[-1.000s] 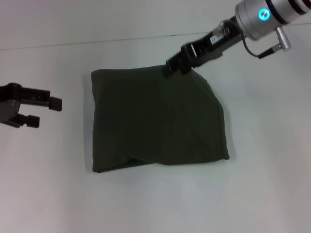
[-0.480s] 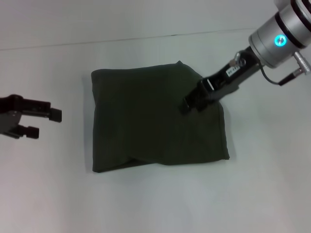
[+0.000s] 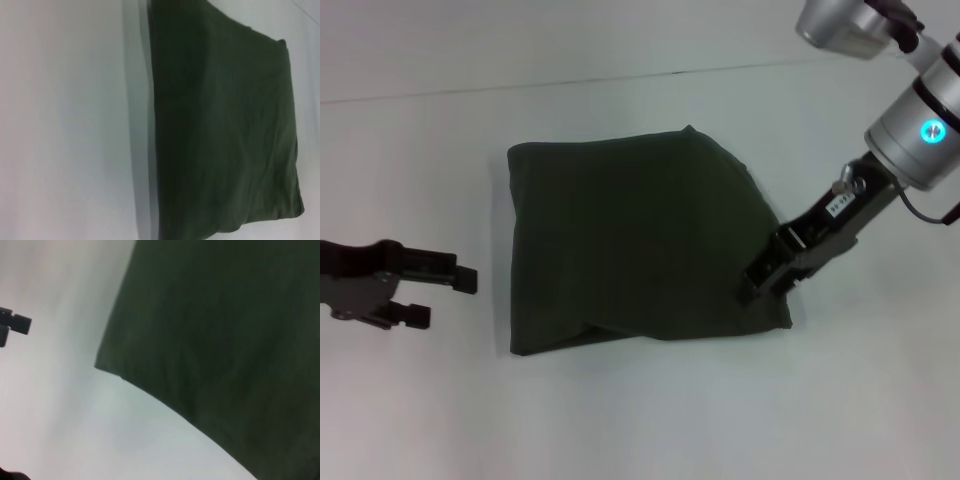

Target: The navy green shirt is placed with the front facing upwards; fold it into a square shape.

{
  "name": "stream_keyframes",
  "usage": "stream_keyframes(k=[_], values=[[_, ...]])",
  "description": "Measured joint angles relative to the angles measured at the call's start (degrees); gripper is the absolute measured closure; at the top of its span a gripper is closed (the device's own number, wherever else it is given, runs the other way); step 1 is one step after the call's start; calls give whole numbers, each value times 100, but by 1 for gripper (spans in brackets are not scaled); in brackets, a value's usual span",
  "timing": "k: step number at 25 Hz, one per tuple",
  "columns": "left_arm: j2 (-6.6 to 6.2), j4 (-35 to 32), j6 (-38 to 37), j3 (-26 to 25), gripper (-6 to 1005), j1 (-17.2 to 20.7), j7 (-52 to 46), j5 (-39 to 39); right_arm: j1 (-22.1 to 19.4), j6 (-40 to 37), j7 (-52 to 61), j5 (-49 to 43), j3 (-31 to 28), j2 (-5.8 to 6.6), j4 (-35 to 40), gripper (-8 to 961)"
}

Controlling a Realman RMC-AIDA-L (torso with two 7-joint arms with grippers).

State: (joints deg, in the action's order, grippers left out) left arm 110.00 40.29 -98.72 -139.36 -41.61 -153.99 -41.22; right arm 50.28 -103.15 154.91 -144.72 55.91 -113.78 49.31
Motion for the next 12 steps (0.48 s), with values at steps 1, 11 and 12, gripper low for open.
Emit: stream_keyframes(k=[1,11,12], values=[[38,-2,20,8,50,9,7,1,-13,1,-11,-34,-2,-11,-1,436],[229,-45,218,156,49,1,59,1,-369,-48,33,-43,-206,20,-7,442],[232,-47,232,158,49,-12,62,0,-388,-48,17,-48,-259,21,-42,442]])
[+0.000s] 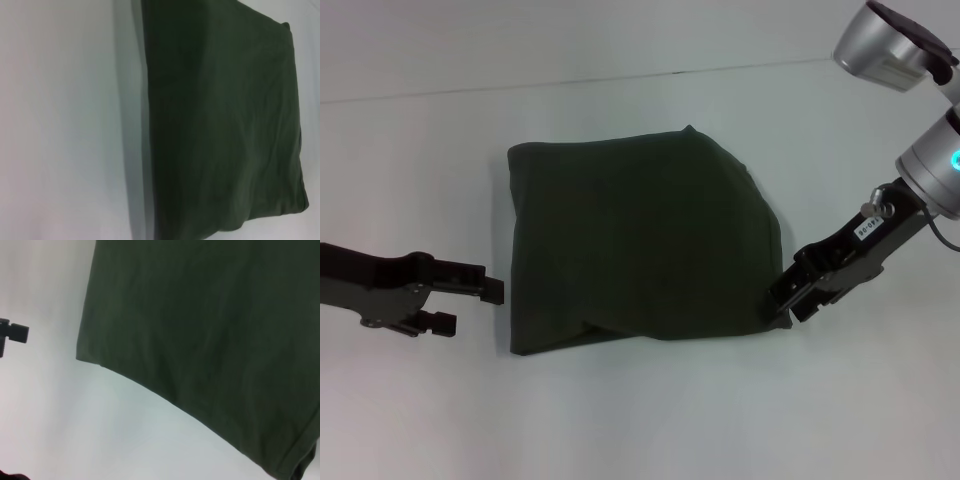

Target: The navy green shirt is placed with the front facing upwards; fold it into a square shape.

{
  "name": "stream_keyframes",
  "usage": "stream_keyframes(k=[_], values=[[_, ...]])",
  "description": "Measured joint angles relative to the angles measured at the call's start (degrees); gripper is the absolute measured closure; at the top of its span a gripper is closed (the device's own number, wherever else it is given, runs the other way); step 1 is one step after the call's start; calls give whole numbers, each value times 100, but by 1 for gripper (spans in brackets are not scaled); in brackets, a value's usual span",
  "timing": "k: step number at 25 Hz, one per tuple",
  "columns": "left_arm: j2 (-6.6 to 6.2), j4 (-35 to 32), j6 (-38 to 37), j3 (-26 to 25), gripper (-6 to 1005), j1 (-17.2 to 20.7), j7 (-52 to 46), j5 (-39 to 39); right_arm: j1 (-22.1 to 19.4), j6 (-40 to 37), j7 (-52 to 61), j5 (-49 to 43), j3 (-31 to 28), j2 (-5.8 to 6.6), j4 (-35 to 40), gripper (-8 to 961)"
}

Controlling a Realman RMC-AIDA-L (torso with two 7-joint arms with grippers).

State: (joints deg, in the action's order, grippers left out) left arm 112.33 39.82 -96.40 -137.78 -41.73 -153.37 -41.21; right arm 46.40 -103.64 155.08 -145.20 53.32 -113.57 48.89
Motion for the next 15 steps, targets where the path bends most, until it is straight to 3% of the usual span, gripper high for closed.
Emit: stream_keyframes(k=[7,15], values=[[54,-15,91,85,49,-98,9,-1,-75,233,11,-256,-1,-17,-28,446],[86,-19,116,124,49,-142,-7,-1,-26,567,-41,-474,42,-195,-46,451]])
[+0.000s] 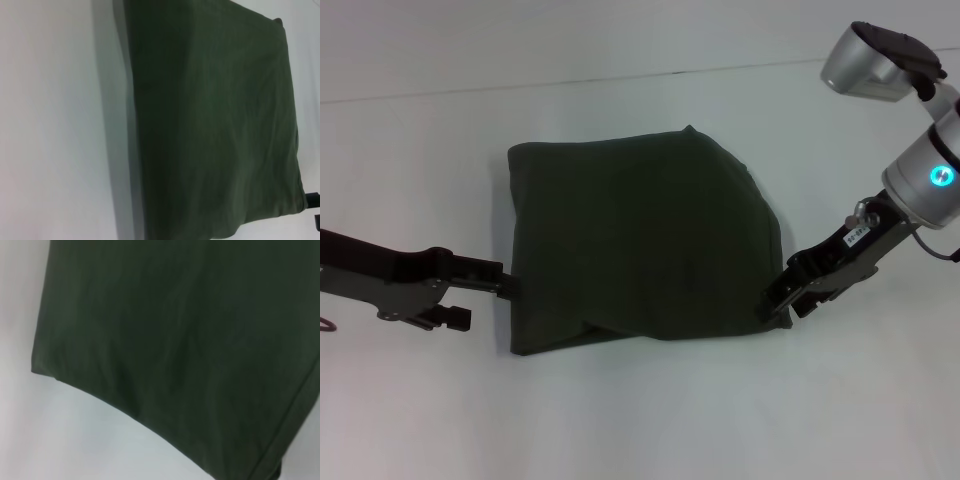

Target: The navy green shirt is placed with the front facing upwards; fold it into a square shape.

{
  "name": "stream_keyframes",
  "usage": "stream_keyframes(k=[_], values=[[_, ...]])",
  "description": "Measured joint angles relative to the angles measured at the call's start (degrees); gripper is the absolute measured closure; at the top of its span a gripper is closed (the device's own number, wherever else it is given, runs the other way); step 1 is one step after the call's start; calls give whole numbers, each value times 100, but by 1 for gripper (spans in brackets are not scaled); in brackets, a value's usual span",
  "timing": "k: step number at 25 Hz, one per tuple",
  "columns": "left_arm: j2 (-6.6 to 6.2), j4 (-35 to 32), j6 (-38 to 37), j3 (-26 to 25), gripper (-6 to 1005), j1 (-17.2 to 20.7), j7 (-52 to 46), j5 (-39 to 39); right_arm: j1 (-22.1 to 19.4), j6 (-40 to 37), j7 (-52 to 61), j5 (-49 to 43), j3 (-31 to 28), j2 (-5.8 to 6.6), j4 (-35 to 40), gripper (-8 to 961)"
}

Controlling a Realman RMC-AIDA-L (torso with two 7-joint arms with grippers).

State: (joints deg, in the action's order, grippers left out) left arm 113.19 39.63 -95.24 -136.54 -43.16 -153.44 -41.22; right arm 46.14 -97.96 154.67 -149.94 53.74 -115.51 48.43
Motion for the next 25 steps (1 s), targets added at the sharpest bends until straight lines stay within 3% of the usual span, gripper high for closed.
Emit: stream_keyframes(k=[11,18,25], values=[[35,-342,337,277,49,-39,-14,0,34,333,-57,-18,16,-33,-236,458],[184,-469,683,500,54,-76,-28,0,35,365,-59,-33,16,-33,-238,462],[251,-589,851,562,68,-159,4,0,21,361,-60,-36,9,-32,-238,466]])
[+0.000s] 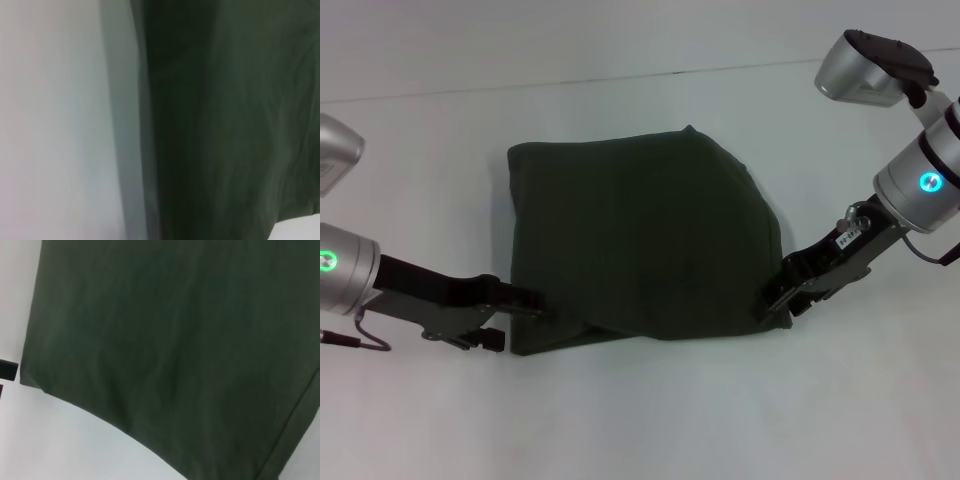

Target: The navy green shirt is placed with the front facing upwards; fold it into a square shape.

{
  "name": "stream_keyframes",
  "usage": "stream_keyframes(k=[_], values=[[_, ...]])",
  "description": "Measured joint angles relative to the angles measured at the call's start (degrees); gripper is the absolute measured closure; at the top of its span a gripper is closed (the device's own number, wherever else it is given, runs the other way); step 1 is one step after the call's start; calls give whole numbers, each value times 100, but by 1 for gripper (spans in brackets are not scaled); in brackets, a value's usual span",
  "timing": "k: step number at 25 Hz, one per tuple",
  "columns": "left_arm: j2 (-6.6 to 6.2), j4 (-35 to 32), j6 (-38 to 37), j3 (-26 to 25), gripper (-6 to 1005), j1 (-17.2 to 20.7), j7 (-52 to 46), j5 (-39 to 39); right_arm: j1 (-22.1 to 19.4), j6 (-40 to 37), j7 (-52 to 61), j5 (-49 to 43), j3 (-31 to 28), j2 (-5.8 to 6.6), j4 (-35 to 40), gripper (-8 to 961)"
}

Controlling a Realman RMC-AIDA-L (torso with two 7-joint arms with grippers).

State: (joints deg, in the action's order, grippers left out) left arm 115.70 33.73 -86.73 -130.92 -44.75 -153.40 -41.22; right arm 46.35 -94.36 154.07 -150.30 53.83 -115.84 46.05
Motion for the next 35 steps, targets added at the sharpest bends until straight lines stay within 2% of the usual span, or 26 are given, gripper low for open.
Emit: stream_keyframes(k=[5,7,15,31,35], values=[[50,-13,99,8,78,-37,-2,0,-14,6,0,0,2,8,-6,469],[86,-39,208,164,82,-78,-37,0,-23,10,-1,0,3,14,-10,470],[130,-145,326,308,98,-182,-63,0,-39,93,-19,29,-28,2,-54,474],[189,-148,419,322,130,-189,-74,0,-11,370,-93,201,-40,-27,-342,484],[190,-148,526,537,138,-232,-88,19,4,372,-90,222,-40,-27,-354,486]])
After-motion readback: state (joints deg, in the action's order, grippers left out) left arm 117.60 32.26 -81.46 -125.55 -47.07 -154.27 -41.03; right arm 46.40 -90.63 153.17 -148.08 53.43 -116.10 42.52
